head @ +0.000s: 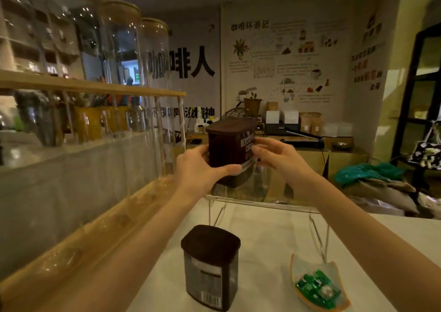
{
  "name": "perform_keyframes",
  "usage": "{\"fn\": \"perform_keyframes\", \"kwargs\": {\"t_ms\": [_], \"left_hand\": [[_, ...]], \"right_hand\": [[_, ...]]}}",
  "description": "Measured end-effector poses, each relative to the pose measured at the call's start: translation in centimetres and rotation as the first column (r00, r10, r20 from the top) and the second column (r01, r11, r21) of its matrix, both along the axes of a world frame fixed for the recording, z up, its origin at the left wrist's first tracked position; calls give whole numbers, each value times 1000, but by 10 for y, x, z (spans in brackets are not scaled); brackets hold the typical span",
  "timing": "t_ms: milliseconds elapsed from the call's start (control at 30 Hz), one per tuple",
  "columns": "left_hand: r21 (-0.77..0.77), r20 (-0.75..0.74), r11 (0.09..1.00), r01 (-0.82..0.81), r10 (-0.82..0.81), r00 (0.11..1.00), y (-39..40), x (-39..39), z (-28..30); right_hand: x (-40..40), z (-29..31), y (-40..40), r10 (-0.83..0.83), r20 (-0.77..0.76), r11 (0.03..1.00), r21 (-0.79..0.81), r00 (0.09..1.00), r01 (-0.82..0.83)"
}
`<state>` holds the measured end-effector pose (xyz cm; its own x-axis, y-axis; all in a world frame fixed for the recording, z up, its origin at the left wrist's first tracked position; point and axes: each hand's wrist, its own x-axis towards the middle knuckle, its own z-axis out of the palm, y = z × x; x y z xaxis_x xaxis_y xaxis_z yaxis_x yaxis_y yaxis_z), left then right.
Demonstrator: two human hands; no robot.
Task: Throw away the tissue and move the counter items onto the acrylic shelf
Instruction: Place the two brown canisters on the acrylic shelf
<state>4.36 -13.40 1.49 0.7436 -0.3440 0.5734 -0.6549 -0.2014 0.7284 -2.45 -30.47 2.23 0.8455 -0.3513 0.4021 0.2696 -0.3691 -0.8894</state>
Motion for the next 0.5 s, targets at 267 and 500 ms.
{"fn": "perform_keyframes", "kwargs": {"t_ms": [267, 500], "left_hand": [[116, 26, 989, -91, 88, 996, -63, 75, -7], [205, -38, 969, -139, 150, 988, -90, 114, -30]], "right_hand": [[81, 0, -43, -39, -157, 994, 92, 987, 54], [135, -29, -63, -141, -215, 966, 185, 966, 183]]}}
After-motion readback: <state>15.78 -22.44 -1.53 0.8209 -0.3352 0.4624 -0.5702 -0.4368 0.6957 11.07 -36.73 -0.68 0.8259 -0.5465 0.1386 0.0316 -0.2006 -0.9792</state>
